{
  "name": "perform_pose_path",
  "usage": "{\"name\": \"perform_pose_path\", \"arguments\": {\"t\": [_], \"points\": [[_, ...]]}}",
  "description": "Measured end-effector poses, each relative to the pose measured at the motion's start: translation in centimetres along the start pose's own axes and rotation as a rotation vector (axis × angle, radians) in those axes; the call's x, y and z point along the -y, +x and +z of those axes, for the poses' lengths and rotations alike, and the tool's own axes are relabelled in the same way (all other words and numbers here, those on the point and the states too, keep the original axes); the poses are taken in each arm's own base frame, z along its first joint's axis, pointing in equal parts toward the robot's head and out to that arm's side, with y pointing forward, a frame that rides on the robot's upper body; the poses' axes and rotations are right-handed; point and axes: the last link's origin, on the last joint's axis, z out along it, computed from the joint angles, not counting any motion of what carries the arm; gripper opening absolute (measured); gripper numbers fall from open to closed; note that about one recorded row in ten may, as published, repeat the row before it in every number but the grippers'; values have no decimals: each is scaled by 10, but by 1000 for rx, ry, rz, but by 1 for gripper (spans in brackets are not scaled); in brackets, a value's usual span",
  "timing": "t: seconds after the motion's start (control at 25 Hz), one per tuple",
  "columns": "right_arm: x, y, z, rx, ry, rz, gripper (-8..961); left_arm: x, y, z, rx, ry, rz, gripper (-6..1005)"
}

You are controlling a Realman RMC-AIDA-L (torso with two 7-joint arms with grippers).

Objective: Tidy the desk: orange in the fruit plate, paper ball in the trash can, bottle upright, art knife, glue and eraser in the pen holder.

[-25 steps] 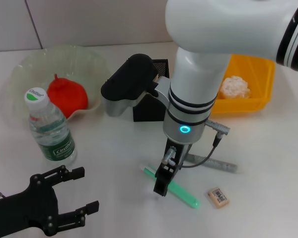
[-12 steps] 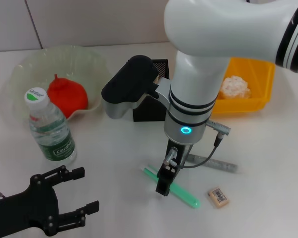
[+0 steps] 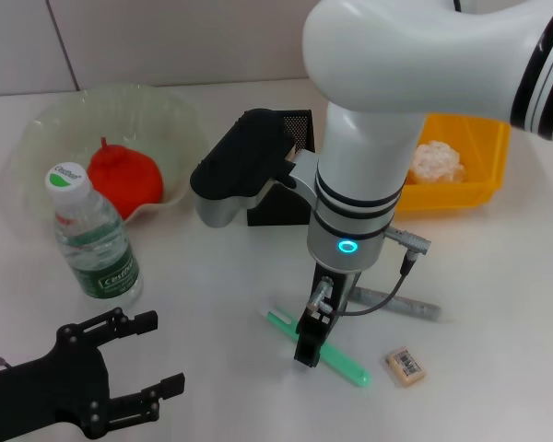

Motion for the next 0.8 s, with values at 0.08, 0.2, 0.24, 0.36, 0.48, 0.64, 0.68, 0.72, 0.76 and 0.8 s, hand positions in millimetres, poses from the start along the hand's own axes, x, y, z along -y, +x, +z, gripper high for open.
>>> {"name": "perform_pose_path", "arguments": {"t": [0.08,0.2,0.24,0.36,0.48,0.64,0.68,0.72,0.76,0.8], "points": [[0,0,0,0,2,-2,726,0,0,1,0,-2,-1,802],[0,-1,0,-1,11,-7,723,0,0,1,-1,-2,-1,802],[1,-1,0,-3,18,-9,722,-1,0,1,-1,-2,-1,802],[4,0,1,-7,34,-7,718,-1,0,1,-1,-1,-2,802],[7,0,1,-13,43,-1,715,0,0,1,-1,-1,-2,802],[8,-1,0,-10,51,-2,710,0,0,1,-1,0,-1,802],[7,-1,-1,-7,51,-5,709,0,0,1,-1,0,-1,802],[7,-2,-2,-4,51,-7,708,0,0,1,-1,0,-1,802],[6,-3,-3,0,51,-11,707,0,0,1,-1,0,-1,802],[5,-3,-4,4,50,-15,705,0,0,1,-1,0,-1,802]]}}
